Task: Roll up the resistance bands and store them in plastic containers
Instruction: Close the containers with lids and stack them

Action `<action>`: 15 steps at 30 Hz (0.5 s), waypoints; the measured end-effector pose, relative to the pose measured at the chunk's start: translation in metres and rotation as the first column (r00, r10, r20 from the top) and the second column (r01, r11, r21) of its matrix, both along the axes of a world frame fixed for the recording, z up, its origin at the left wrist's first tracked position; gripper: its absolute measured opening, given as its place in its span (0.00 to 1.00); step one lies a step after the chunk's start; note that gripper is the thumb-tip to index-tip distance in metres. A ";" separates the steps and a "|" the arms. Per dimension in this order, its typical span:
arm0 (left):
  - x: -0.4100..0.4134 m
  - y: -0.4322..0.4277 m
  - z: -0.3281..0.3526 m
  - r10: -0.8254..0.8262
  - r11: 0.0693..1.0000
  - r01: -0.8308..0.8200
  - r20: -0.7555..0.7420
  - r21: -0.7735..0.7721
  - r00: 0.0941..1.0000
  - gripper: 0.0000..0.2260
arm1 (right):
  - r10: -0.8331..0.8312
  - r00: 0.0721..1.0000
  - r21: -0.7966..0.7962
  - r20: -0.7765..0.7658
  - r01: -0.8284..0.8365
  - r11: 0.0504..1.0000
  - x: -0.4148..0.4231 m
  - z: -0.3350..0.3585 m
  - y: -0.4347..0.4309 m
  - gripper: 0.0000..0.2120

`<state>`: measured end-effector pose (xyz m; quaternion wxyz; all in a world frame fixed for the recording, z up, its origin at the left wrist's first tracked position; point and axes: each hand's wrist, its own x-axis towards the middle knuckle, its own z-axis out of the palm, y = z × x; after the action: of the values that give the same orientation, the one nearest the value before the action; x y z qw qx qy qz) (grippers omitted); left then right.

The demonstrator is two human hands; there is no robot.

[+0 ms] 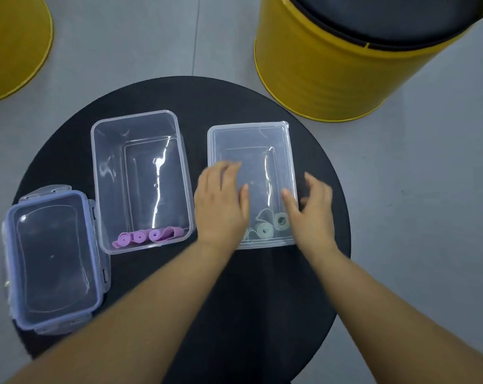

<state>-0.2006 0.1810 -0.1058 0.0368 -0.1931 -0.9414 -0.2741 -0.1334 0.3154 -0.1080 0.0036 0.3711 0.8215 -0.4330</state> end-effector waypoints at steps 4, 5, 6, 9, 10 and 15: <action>0.075 -0.021 0.015 0.399 0.801 -0.582 0.599 0.141 0.694 0.08 | -0.273 0.944 -0.355 0.183 0.323 0.877 0.043 0.003 -0.020 0.26; 0.086 -0.024 0.012 0.459 0.703 -0.707 0.707 0.081 0.537 0.09 | -0.318 0.923 -0.445 0.216 0.383 0.810 0.049 0.001 -0.023 0.24; 0.094 -0.026 0.007 0.475 0.604 -0.796 0.782 0.042 0.403 0.11 | -0.370 0.900 -0.538 0.231 0.435 0.722 0.052 0.000 -0.026 0.22; 0.097 -0.028 -0.001 0.278 0.289 -0.955 0.948 0.071 0.155 0.11 | -0.490 0.847 -0.718 0.209 0.473 0.512 0.052 -0.001 -0.028 0.13; 0.094 -0.028 -0.003 0.201 0.215 -0.973 0.971 0.083 0.127 0.08 | -0.507 0.840 -0.739 0.193 0.465 0.487 0.051 -0.002 -0.027 0.10; 0.082 -0.034 -0.004 0.054 0.178 -0.967 0.979 0.185 0.197 0.08 | -0.518 0.835 -0.768 0.186 0.452 0.454 0.049 -0.003 -0.024 0.10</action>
<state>-0.1190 0.1475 -0.1099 -0.2137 0.4278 -0.5357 -0.6960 -0.0840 0.2916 -0.1106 0.0118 0.5322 0.4045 -0.7437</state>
